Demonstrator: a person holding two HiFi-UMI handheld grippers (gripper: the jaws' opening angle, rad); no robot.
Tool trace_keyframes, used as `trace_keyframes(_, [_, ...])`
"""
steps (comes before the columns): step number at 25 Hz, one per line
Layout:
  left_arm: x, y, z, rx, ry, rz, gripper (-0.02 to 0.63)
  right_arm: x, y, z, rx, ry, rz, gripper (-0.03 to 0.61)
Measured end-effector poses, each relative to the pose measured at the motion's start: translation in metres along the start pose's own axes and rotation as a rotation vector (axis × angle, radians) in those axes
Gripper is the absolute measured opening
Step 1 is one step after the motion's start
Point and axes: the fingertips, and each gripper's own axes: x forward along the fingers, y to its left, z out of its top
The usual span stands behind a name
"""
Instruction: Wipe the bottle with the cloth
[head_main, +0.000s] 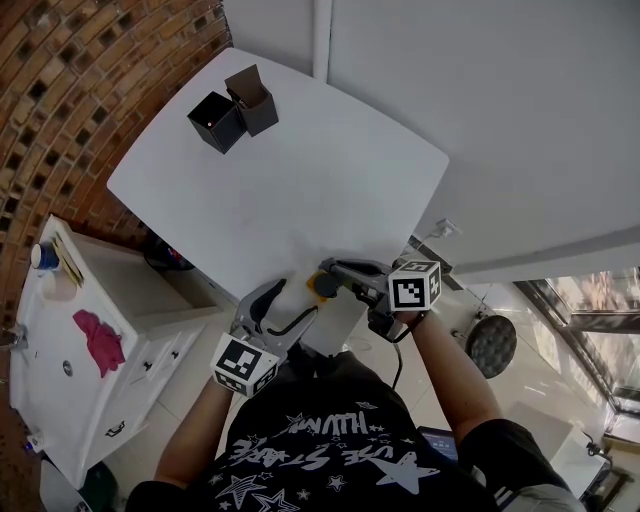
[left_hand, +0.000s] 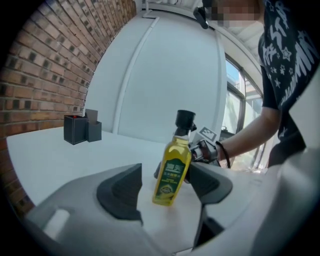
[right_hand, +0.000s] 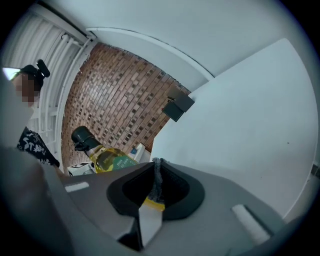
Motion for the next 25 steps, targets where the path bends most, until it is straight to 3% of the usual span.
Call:
trace_keyframes(4, [-0.007, 0.004, -0.005, -0.019, 0.007, 0.03, 0.302, 0.008, -0.006, -0.009, -0.086, 0.078, -0.039, 0.038])
trace_keyframes(10, [-0.012, 0.008, -0.01, -0.024, 0.019, 0.059, 0.302, 0.012, -0.016, -0.015, -0.083, 0.113, -0.068, 0.038])
trace_keyframes(14, [-0.016, 0.01, -0.002, -0.036, -0.018, 0.077, 0.302, 0.01, -0.019, -0.011, -0.098, 0.108, -0.099, 0.038])
trace_keyframes(22, [-0.042, 0.029, 0.055, -0.019, -0.184, 0.205, 0.296, -0.042, 0.011, 0.054, -0.202, -0.149, -0.203, 0.038])
trace_keyframes(25, [-0.059, 0.033, 0.091, 0.015, -0.271, 0.27, 0.244, -0.059, 0.041, 0.081, -0.29, -0.266, -0.234, 0.038])
